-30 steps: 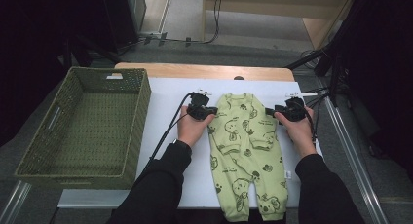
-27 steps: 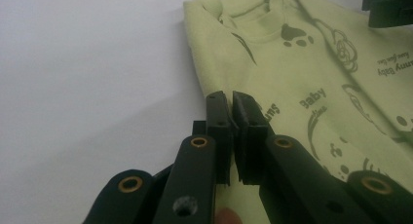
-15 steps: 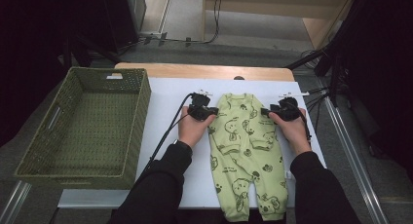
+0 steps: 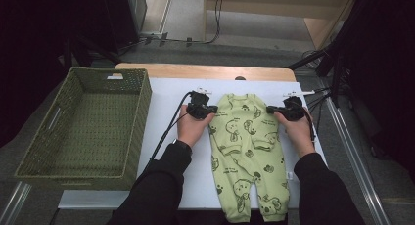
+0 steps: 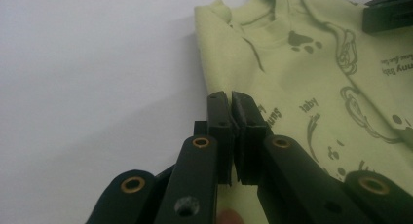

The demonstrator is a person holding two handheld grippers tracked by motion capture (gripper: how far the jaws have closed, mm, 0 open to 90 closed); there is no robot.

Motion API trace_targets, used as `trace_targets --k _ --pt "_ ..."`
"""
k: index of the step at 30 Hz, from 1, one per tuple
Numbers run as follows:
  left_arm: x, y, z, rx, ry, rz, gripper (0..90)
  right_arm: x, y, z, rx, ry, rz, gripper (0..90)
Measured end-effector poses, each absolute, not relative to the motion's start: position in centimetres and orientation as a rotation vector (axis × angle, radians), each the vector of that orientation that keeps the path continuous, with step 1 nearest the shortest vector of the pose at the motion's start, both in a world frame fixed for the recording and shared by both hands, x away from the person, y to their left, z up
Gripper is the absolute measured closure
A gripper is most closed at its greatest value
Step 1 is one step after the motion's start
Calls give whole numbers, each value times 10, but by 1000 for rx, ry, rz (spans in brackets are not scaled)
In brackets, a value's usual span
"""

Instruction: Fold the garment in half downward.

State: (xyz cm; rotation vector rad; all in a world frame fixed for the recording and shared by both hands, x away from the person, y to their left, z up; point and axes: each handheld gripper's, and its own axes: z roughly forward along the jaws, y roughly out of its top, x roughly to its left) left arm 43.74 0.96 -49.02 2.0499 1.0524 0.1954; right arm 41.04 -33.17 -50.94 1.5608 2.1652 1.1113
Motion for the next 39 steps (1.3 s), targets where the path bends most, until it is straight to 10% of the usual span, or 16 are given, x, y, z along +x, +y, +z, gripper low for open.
trace_targets --k 17,39 --pt "458 15 -417 1956 973 326 865 409 -333 -436 1344 1945 1254 834" --pt "385 36 -451 1929 885 222 861 334 -332 -461 1234 1964 1407 817"
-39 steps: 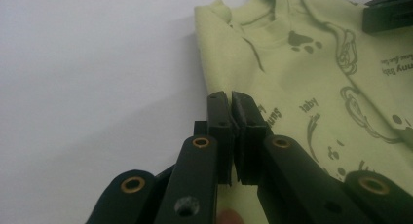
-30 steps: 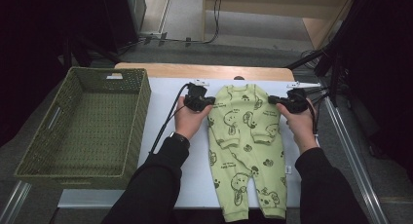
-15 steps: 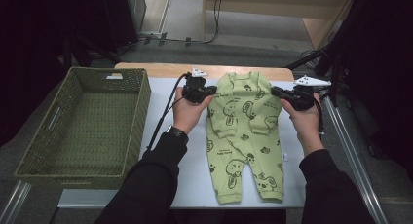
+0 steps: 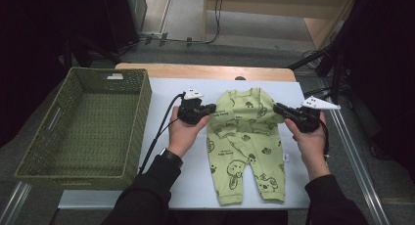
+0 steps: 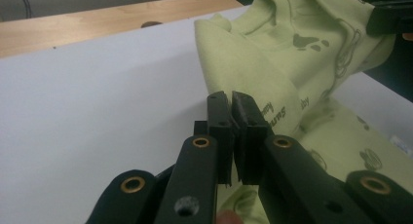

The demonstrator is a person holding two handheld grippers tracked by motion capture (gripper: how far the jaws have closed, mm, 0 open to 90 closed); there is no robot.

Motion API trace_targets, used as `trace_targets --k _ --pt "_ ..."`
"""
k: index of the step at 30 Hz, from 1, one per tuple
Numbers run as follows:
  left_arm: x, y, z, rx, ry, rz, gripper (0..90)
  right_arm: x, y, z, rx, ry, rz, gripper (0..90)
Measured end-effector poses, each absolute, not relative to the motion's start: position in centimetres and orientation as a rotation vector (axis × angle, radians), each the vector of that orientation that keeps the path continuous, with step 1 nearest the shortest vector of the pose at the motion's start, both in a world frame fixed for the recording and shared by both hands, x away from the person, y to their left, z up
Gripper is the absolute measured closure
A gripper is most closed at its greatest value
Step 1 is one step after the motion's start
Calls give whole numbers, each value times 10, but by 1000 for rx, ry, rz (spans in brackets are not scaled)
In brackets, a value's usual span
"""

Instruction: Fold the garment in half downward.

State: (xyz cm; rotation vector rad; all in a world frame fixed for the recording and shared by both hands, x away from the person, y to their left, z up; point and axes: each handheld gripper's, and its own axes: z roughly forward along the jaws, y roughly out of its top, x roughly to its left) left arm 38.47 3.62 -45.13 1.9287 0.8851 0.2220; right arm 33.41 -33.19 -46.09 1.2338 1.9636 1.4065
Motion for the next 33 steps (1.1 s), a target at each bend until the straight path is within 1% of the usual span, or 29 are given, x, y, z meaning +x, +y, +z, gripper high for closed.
trace_targets --k 8,18,20,24,29,31,33 --pt "358 37 -466 1936 848 195 861 304 -331 -483 1258 1990 1401 817" --pt "327 41 -492 1946 845 129 860 274 -330 -510 1334 2035 1385 817" --pt "324 41 -496 1953 863 105 858 270 -328 -515 1369 2060 1349 817" --pt "318 41 -505 1997 874 113 857 265 -327 -522 1451 2077 1341 816" --pt "317 37 -509 2064 881 120 854 264 -325 -524 1463 2086 1310 814" --pt "318 36 -508 2067 879 122 827 264 -325 -525 1465 2087 1310 813" --pt "319 37 -506 2047 885 112 748 264 -325 -525 1468 2085 1312 813"
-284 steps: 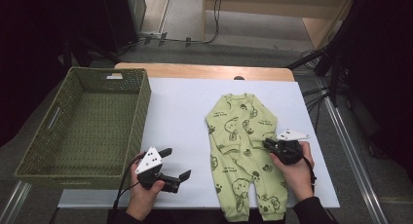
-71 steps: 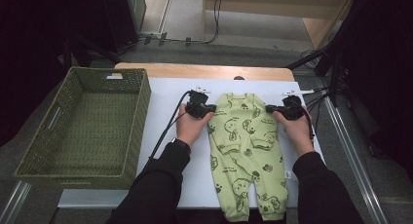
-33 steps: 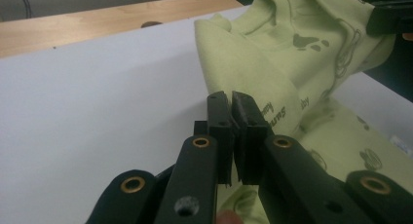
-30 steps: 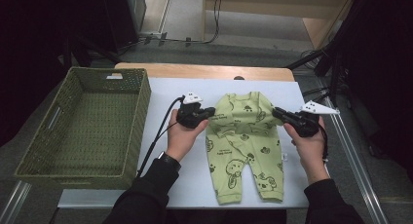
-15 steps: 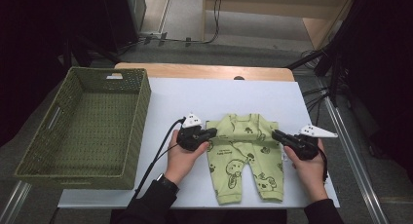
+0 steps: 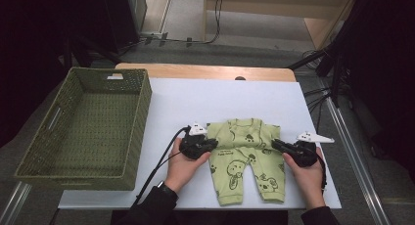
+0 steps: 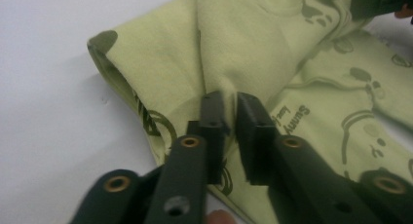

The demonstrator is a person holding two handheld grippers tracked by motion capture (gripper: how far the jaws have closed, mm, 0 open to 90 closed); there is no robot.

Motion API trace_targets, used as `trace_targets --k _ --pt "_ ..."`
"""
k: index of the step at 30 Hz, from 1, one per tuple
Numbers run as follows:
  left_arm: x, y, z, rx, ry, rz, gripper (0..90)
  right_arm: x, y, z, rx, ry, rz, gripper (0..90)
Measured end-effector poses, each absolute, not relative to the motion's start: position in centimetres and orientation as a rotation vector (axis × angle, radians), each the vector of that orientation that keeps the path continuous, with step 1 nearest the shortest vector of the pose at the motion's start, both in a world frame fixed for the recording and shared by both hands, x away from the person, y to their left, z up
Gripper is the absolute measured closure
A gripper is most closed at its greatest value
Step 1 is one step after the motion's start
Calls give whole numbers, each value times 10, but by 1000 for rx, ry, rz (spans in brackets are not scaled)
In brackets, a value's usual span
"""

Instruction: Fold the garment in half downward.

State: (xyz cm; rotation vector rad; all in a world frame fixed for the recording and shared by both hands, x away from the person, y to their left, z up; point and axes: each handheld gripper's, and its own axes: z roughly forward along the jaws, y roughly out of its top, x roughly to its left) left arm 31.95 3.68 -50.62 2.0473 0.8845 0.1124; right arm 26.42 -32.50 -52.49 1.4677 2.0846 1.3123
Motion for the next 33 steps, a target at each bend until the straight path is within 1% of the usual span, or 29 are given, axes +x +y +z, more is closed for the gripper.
trace_targets --k 2,5,11,17,21,25,26,28,31,33 --pt "324 36 -503 2034 893 117 650 264 -325 -525 1455 2081 1307 813" --pt "333 31 -494 2025 895 131 569 264 -323 -525 1454 2082 1295 811" --pt "352 13 -480 2036 889 165 545 263 -325 -525 1466 2063 1301 808" --pt "366 0 -485 2051 916 134 534 264 -325 -525 1492 2046 1281 808" --pt "367 -3 -487 2049 915 124 574 264 -323 -525 1503 2037 1234 808" --pt "366 -4 -488 2054 891 100 732 264 -323 -524 1496 2040 1230 804" --pt "365 -4 -487 2058 882 97 774 264 -323 -524 1496 2040 1232 792" --pt "364 -4 -487 2059 873 102 833 264 -323 -523 1486 2034 1246 734" --pt "363 -4 -484 2048 857 106 860 267 -325 -516 1479 2038 1271 660" --pt "361 -5 -482 2043 849 111 864 270 -324 -508 1453 2043 1297 642"
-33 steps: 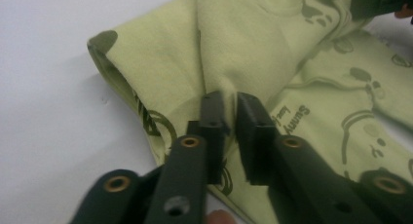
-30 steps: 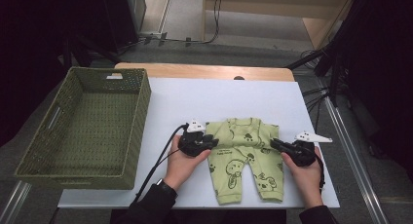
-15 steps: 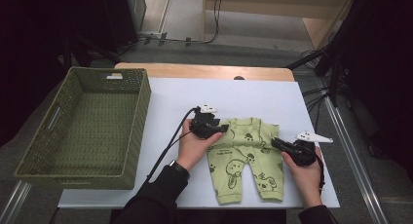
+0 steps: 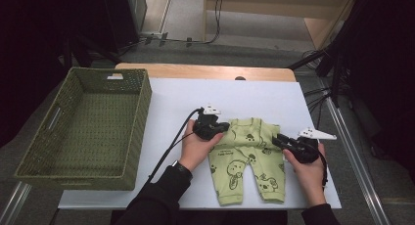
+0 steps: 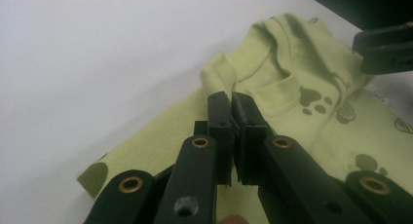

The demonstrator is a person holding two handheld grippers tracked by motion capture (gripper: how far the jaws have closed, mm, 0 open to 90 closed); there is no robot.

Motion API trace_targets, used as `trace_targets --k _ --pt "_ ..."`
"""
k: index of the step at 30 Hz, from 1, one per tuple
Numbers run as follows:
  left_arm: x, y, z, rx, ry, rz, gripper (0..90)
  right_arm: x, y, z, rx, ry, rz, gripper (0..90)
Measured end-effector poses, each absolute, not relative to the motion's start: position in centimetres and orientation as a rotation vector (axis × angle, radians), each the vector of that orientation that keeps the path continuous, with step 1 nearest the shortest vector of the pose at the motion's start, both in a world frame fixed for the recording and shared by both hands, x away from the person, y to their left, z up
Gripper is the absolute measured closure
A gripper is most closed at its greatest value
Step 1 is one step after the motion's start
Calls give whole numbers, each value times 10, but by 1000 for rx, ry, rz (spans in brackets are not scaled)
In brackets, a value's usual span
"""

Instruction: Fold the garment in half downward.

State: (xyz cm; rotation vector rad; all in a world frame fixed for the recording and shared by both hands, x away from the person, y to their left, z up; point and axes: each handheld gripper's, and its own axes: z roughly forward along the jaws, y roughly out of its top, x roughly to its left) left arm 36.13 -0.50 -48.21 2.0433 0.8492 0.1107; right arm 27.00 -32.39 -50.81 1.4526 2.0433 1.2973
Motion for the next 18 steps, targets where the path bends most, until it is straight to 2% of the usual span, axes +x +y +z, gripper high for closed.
trace_targets --k 7,15,16,18 --pt "357 -5 -479 2044 822 116 869 299 -309 -483 1367 2112 1267 635" --pt "356 -4 -479 2040 809 108 869 332 -302 -489 1470 2149 1257 636" --pt "355 -3 -479 2039 807 109 869 334 -302 -491 1479 2153 1255 645" --pt "354 -3 -479 2034 804 106 869 335 -300 -493 1484 2173 1251 731"
